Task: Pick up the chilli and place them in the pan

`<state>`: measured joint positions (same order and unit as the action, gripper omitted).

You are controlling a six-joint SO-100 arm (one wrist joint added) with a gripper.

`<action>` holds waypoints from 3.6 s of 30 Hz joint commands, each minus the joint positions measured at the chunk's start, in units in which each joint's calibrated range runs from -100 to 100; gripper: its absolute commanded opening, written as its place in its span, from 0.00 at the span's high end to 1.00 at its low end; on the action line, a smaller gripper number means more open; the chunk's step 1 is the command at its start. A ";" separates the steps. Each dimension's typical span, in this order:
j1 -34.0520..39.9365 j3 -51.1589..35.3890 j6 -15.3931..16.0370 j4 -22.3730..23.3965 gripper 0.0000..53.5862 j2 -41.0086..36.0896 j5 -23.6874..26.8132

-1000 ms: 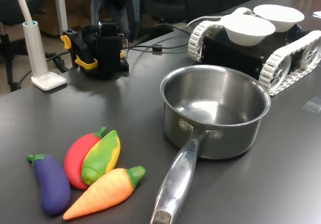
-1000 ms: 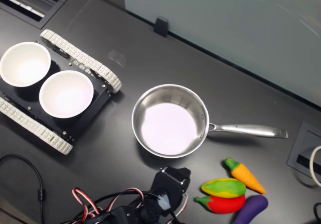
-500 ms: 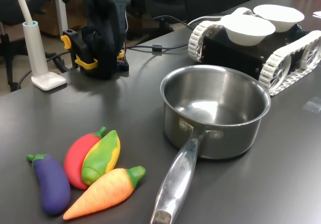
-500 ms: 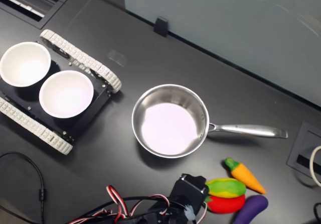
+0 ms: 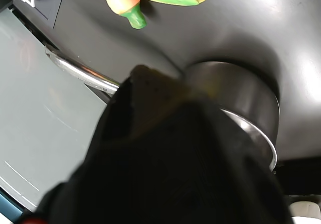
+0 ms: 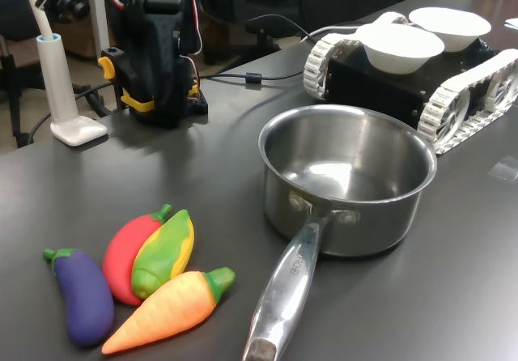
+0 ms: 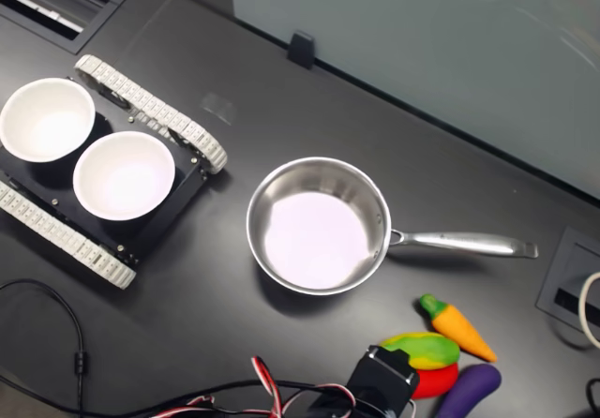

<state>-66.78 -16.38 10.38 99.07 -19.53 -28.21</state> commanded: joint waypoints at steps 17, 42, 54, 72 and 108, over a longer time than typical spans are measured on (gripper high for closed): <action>-5.59 -10.02 2.40 0.34 0.99 7.34 -0.93; -6.62 -10.83 1.98 -5.55 0.98 13.58 2.69; -8.91 -9.93 1.89 -7.17 0.84 15.18 1.47; -11.55 -11.29 1.89 -7.85 0.54 19.99 -1.27; -11.09 -11.56 0.97 -2.82 0.50 29.78 -7.28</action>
<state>-77.56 -27.24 12.03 95.50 11.62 -33.87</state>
